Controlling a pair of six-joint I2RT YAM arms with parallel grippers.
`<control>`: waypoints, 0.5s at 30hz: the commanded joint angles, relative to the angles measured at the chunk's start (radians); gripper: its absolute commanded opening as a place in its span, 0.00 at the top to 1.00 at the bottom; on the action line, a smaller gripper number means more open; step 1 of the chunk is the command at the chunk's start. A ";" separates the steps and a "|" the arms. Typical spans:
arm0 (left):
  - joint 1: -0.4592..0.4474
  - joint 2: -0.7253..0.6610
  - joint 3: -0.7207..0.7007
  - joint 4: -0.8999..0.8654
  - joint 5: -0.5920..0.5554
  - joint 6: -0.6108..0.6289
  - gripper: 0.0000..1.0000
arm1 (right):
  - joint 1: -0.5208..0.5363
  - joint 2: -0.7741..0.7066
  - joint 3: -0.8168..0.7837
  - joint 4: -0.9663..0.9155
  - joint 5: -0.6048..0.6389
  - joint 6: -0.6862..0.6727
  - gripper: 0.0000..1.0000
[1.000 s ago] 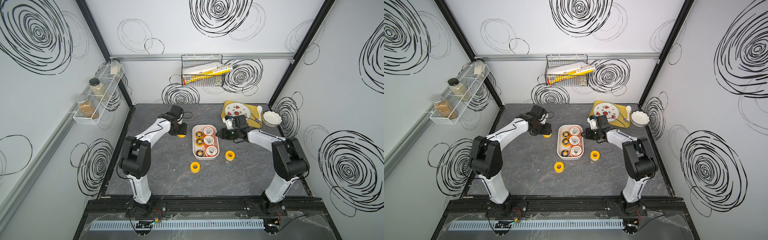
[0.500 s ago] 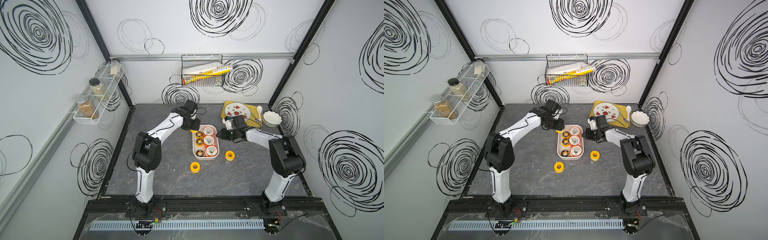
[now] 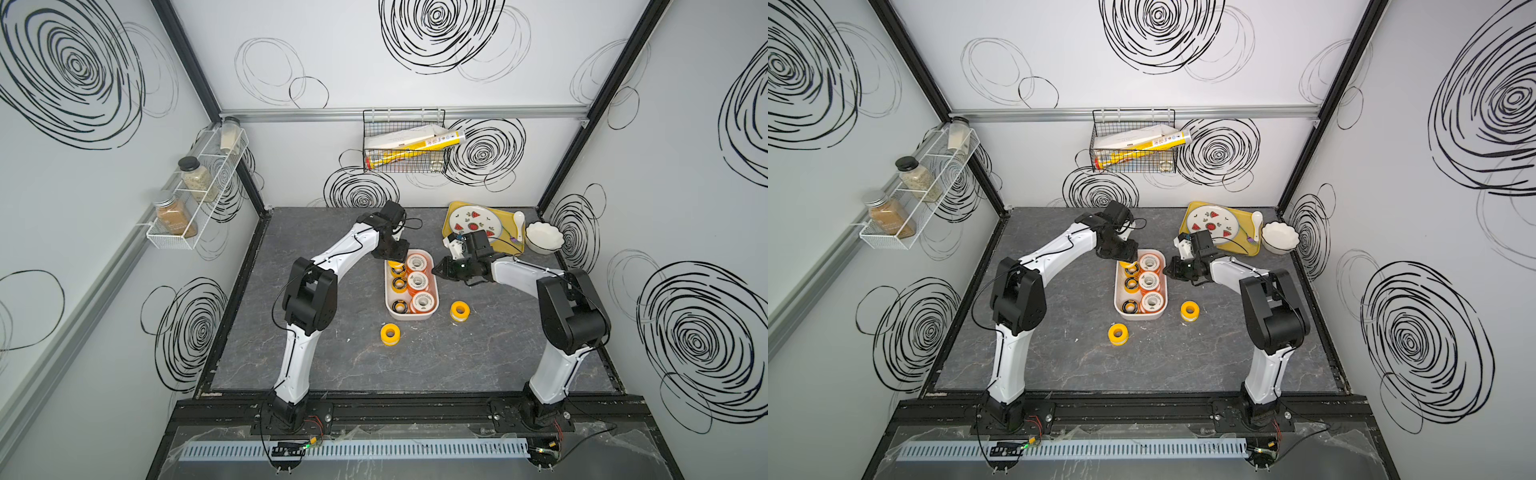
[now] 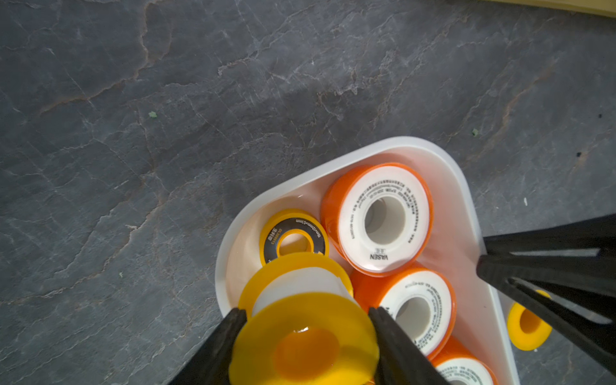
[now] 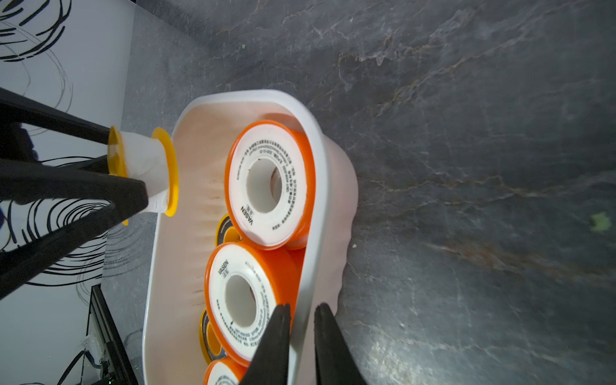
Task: Put the sealing tape into the storage box
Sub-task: Place the sealing tape in the storage box.
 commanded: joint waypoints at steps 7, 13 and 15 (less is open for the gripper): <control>-0.008 0.049 0.044 -0.026 0.007 0.021 0.39 | 0.009 0.022 0.015 -0.003 -0.036 0.005 0.83; -0.013 0.059 0.039 -0.023 -0.010 0.020 0.39 | 0.011 0.022 0.013 -0.005 -0.044 0.002 0.83; -0.012 0.061 0.037 -0.020 -0.015 0.021 0.39 | 0.013 0.023 0.010 -0.007 -0.044 0.000 0.83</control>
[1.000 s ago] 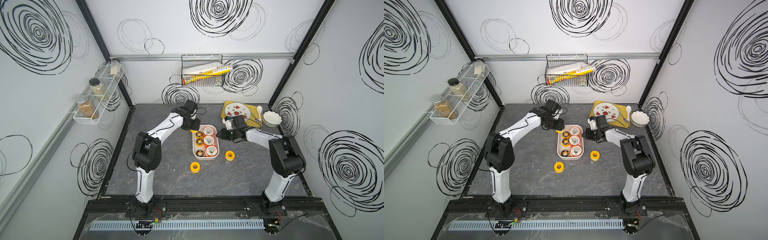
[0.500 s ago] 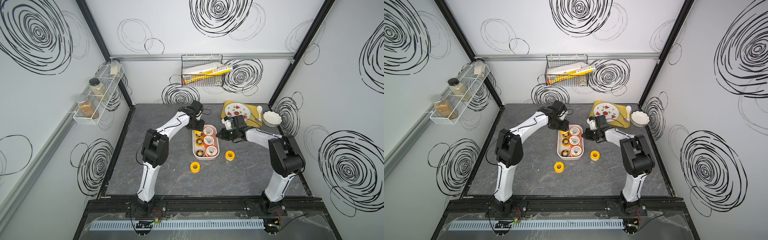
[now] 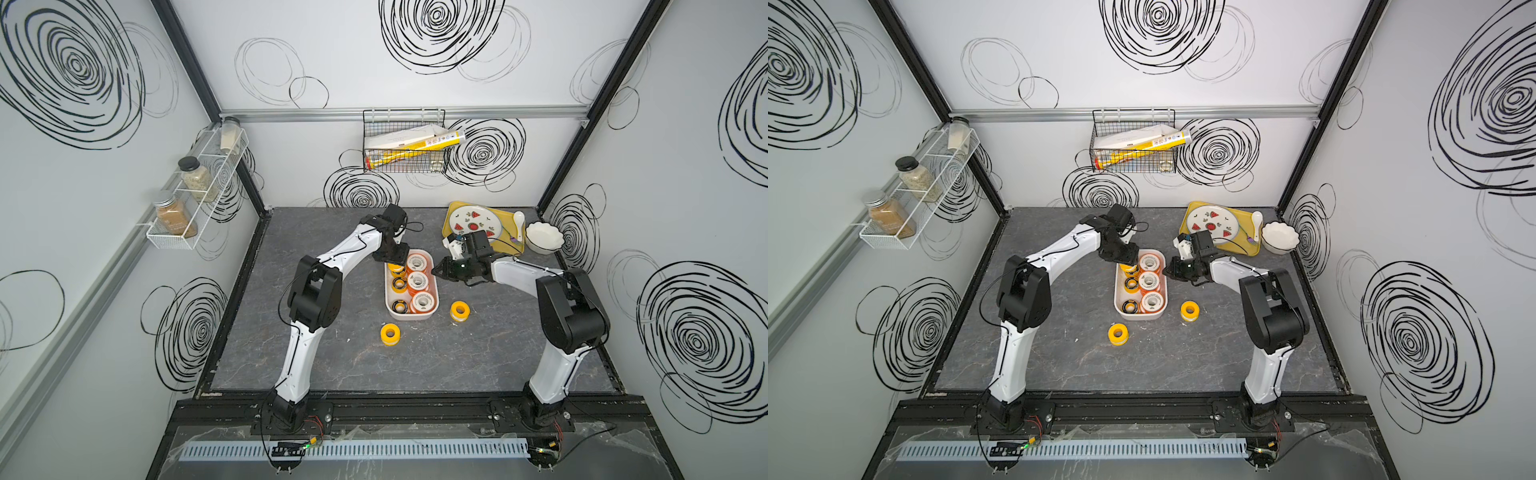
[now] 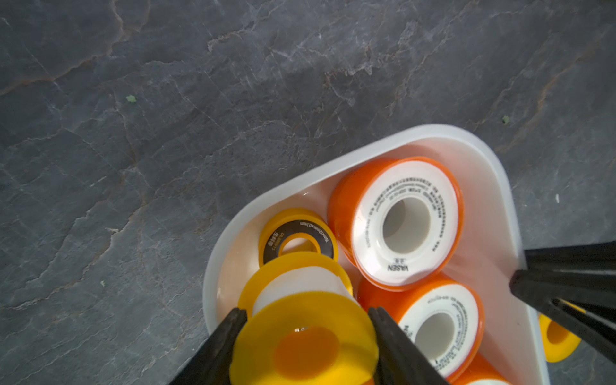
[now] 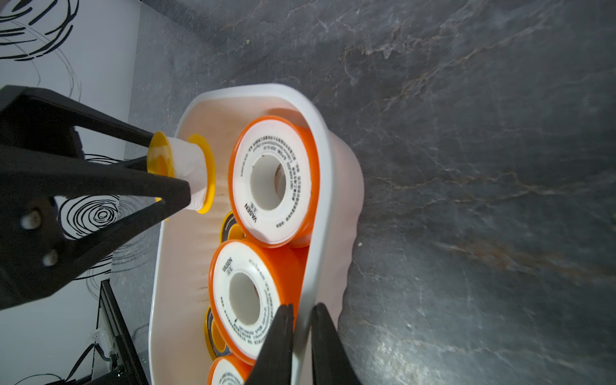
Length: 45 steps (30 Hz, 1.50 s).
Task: Put the sealing tape into the storage box
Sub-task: Place the sealing tape in the storage box.
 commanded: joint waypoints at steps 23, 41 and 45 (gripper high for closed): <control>-0.009 0.034 0.017 0.021 -0.023 0.006 0.38 | 0.010 0.031 0.005 -0.023 -0.032 -0.023 0.83; 0.000 0.043 0.015 0.047 -0.017 -0.012 0.36 | 0.010 0.034 0.003 -0.028 -0.030 -0.028 0.82; 0.001 0.043 0.008 0.055 -0.010 -0.014 0.35 | 0.009 0.032 0.003 -0.032 -0.031 -0.030 0.82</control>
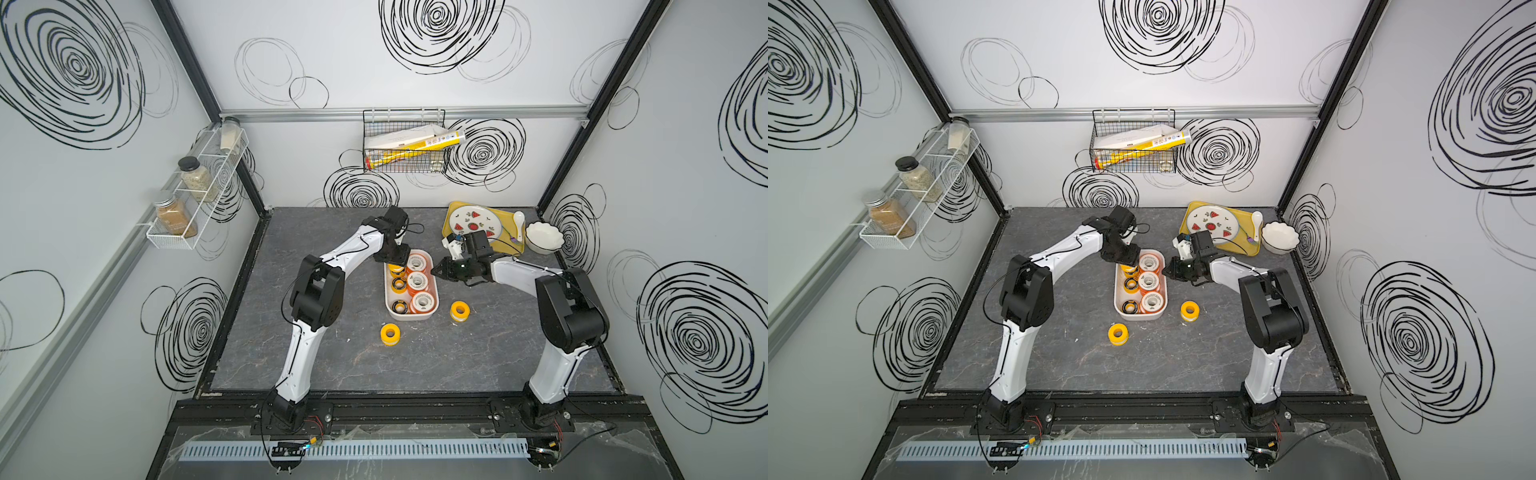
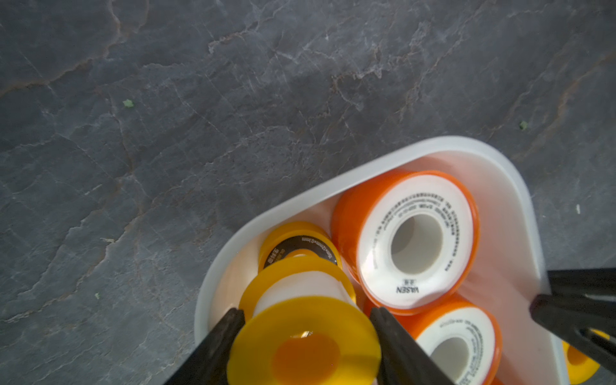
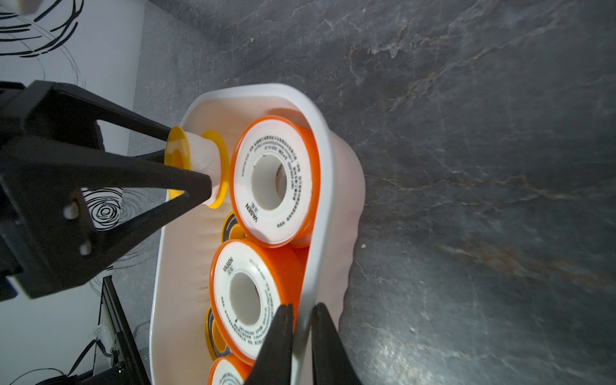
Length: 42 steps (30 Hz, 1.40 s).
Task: Put the sealing tape into the storage box
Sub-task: Place the sealing tape in the storage box.
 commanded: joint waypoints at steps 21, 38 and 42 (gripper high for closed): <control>0.009 0.016 -0.002 0.028 -0.002 -0.006 0.30 | 0.010 0.026 -0.002 -0.038 -0.016 -0.023 0.82; 0.013 -0.062 -0.051 0.032 -0.002 0.009 0.38 | 0.009 -0.003 0.006 -0.051 0.002 -0.020 0.82; 0.013 -0.091 -0.104 0.038 0.010 0.025 0.53 | 0.010 -0.005 0.008 -0.061 0.008 -0.023 0.82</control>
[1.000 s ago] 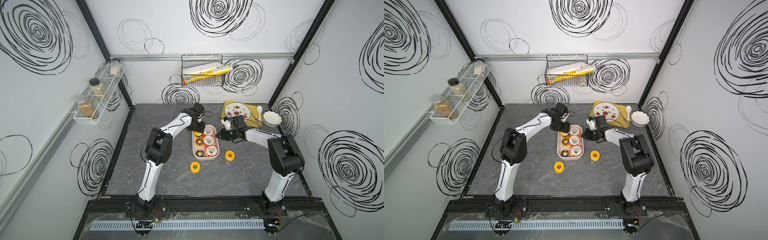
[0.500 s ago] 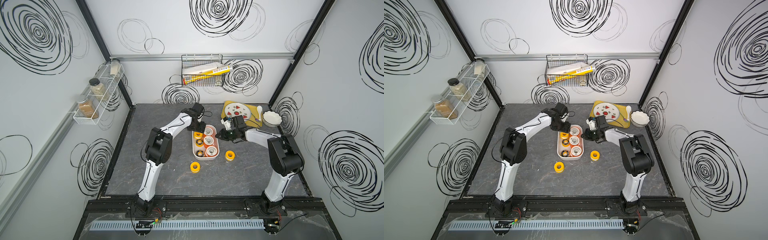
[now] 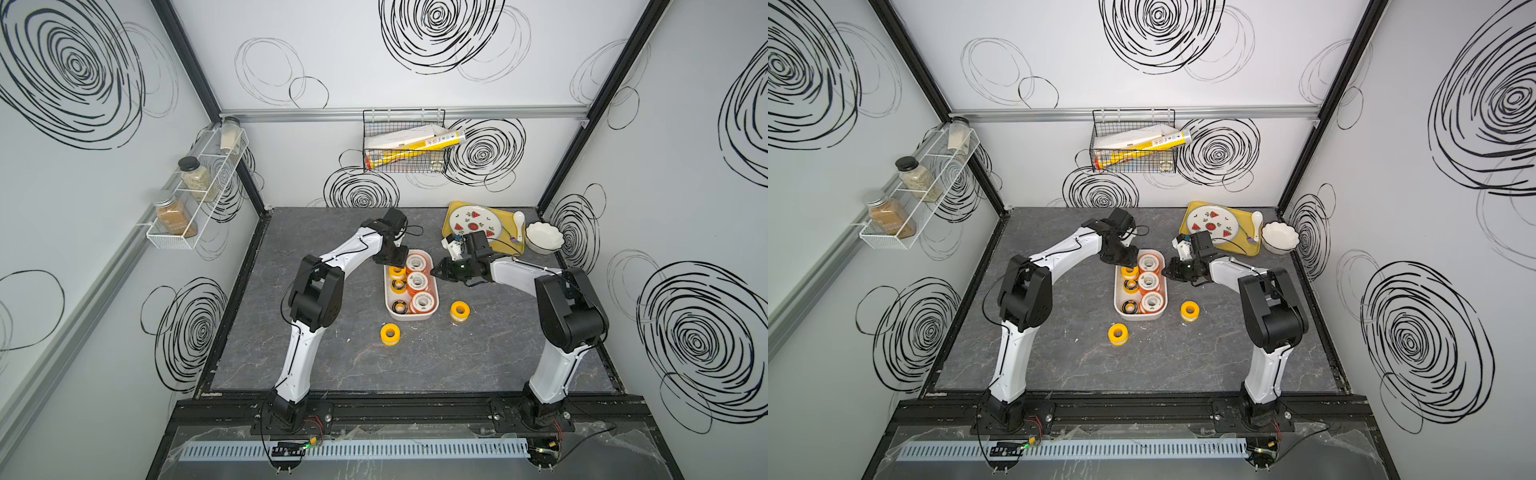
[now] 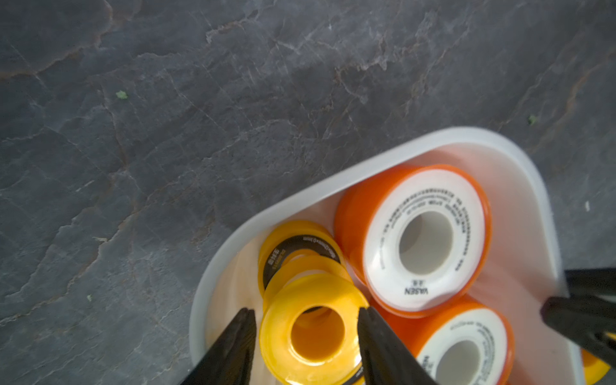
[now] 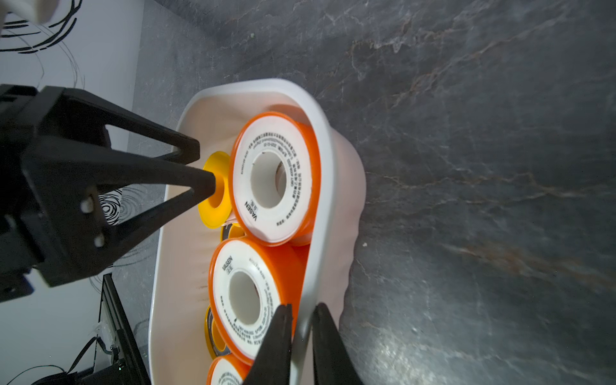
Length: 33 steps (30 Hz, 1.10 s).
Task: Put the sealing tape into the storage box
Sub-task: Place the sealing tape in the storage box.
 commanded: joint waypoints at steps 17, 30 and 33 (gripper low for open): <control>0.007 -0.026 -0.005 -0.028 0.050 0.038 0.91 | 0.008 -0.001 0.013 -0.063 0.014 -0.024 0.81; 0.008 0.023 0.017 -0.028 0.072 0.024 0.91 | 0.008 0.009 0.009 -0.058 0.010 -0.026 0.81; 0.010 0.036 0.021 -0.029 0.074 0.023 0.90 | 0.009 0.012 0.009 -0.056 0.008 -0.026 0.80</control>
